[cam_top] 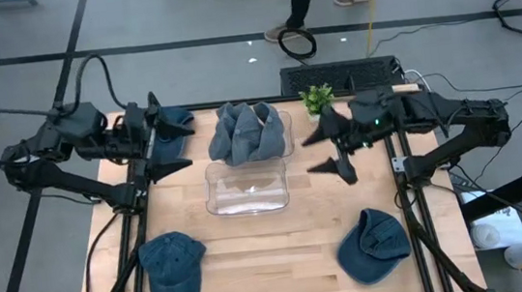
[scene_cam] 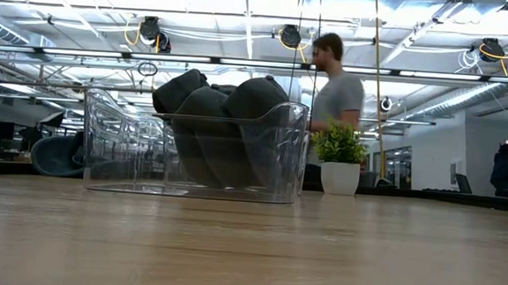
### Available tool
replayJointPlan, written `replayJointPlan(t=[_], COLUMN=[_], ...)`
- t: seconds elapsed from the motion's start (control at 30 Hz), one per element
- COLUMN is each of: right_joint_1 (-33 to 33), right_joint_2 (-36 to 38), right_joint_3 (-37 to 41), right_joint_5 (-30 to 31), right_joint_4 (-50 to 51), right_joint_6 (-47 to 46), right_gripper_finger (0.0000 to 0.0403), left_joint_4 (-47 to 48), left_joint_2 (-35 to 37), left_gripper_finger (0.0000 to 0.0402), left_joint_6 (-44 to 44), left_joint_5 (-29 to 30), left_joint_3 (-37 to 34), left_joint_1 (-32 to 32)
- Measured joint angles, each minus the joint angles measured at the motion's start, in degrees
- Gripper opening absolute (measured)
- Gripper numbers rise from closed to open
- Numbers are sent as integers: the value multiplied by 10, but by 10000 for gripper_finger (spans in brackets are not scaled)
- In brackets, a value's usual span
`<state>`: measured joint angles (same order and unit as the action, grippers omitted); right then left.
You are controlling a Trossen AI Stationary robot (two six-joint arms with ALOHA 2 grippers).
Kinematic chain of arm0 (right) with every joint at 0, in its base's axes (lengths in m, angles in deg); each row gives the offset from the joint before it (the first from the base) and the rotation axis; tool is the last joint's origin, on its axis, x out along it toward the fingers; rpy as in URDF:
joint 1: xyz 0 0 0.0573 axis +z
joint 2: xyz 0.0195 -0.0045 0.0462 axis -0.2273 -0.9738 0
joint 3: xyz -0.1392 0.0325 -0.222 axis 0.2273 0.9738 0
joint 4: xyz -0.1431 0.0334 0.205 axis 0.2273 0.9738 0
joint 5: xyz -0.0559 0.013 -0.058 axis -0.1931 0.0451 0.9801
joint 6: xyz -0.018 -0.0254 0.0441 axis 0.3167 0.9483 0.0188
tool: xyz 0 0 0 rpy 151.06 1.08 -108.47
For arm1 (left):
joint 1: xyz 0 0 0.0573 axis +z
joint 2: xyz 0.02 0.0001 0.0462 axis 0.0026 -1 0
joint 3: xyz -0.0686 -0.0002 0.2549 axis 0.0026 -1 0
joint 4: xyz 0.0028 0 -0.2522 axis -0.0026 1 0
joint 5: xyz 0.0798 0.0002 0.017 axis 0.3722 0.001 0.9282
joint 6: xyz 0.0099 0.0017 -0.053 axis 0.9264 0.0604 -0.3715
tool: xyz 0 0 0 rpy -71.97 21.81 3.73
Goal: Pick & Place hat
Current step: Put the bottom right blue cap into the bottom transparent bin
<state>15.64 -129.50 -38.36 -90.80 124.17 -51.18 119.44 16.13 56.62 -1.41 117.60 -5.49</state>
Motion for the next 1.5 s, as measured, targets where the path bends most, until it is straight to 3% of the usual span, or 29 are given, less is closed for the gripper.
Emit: replayJointPlan(t=[0.33, 0.6, 0.97, 1.2, 1.5], right_joint_1=[101, 228, 382, 435, 502], right_joint_2=[0, -10, -80, -136, -201], right_joint_3=[0, 0, 0, 0, 0], right_joint_5=[-25, 57, 107, 74, 62], right_joint_4=[100, 181, 225, 234, 266], right_joint_6=[-122, -234, -249, -349, -347], right_gripper_finger=[320, 320, 320, 320, 312], left_joint_4=[-2, 4, 39, 51, 61], left_joint_2=[-17, -19, -19, -19, -19], left_gripper_finger=[392, 392, 392, 392, 392], left_joint_6=[-18, -49, -66, -67, -61], left_joint_5=[-3, -3, -2, -2, 16], left_joint_3=[0, 0, 0, 0, 0], left_joint_1=[0, 0, 0, 0, 0])
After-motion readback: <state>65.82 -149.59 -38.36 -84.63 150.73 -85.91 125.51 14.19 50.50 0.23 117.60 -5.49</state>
